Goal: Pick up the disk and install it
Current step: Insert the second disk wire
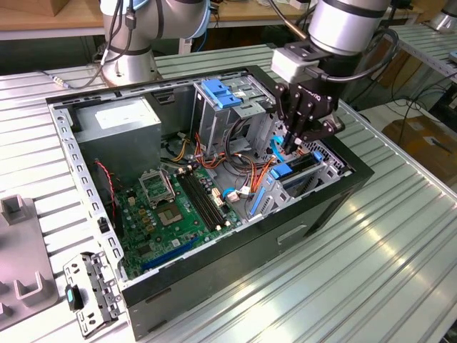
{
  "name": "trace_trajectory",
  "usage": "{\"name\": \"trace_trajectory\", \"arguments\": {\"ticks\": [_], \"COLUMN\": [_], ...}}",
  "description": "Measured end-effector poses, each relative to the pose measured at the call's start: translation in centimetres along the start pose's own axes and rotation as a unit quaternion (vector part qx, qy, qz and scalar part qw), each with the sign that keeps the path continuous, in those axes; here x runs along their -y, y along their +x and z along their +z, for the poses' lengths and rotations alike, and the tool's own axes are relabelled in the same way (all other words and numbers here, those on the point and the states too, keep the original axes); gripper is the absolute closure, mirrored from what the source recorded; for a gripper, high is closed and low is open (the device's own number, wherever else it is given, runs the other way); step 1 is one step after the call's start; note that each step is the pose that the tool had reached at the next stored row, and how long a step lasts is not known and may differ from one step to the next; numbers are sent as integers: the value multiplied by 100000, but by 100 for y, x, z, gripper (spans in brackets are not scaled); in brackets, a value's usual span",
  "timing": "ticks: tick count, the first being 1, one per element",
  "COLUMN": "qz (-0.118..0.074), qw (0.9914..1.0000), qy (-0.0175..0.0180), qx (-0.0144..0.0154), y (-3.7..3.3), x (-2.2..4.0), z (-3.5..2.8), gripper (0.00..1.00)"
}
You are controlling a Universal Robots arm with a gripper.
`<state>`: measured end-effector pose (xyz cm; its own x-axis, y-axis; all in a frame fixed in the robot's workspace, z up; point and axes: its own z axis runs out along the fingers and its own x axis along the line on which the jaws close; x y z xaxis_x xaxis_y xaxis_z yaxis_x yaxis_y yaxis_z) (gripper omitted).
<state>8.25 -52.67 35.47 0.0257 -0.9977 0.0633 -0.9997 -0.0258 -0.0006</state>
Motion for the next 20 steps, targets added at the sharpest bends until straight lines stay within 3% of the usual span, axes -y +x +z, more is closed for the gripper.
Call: {"name": "trace_trajectory", "arguments": {"ticks": [3, 5, 8, 9, 17, 20], "qz": [-27, -25, -20, 49, 971, 1517], "qw": [99998, 99997, 99987, 99984, 99978, 99971], "qy": [86, 232, 293, 294, 124, -268], "qx": [592, 720, 1577, 1739, 1880, 1876], "y": [46, 75, 153, 162, 171, 175], "x": [-2, -2, -2, 9, 71, 78], "z": [3, 4, 9, 10, 19, 33], "gripper": [84, 84, 84, 84, 84, 84]}}
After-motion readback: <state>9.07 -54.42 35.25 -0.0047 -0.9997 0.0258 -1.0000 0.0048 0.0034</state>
